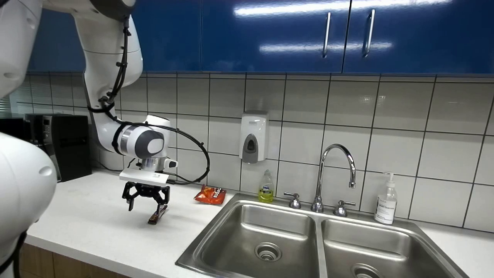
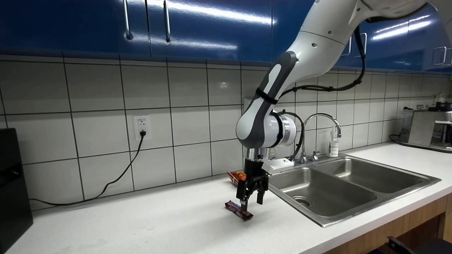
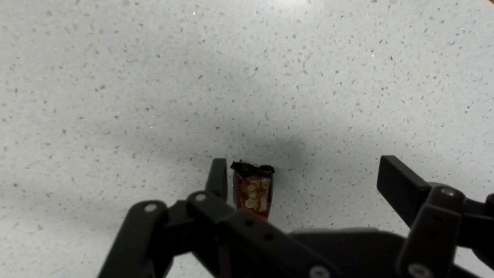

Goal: Pick up the object from the counter and put it in the sink

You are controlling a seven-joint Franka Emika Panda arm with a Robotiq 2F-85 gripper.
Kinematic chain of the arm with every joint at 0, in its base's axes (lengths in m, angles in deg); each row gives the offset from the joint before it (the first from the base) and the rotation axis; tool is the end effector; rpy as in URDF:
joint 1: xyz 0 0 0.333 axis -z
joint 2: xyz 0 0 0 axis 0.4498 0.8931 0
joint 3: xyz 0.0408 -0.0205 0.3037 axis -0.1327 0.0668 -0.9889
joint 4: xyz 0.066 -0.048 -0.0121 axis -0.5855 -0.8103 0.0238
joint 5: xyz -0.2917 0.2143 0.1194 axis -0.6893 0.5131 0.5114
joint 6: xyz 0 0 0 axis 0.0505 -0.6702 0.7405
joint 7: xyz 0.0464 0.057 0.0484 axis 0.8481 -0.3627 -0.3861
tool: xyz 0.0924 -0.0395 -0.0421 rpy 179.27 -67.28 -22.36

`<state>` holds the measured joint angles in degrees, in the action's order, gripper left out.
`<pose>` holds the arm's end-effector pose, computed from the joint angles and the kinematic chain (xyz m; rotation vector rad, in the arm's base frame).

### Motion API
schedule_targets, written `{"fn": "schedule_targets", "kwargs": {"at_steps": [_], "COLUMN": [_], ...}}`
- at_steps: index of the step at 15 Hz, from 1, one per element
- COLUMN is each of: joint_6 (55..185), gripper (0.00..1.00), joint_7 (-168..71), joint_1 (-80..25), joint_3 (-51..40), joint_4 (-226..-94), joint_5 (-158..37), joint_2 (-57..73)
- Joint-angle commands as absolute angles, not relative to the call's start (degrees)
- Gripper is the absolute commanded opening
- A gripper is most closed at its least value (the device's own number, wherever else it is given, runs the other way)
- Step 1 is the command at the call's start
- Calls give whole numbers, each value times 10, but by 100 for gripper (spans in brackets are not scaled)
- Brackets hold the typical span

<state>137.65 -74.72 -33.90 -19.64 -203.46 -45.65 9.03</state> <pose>0.4751 0.1482 0.1964 -2.9001 -0.7192 0.0239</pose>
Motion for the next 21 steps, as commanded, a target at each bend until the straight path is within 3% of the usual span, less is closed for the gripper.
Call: {"fn": "schedule_targets", "kwargs": {"at_steps": [1,21], "joint_6": [1369,1356], "gripper": [100,100], "joint_7": [-730,-704], "joint_1": [-330,-333], "joint_3": [-205,-202], "joint_4": [-2006,-1880], "joint_5": [-488,-535], "joint_2": [115,228]}}
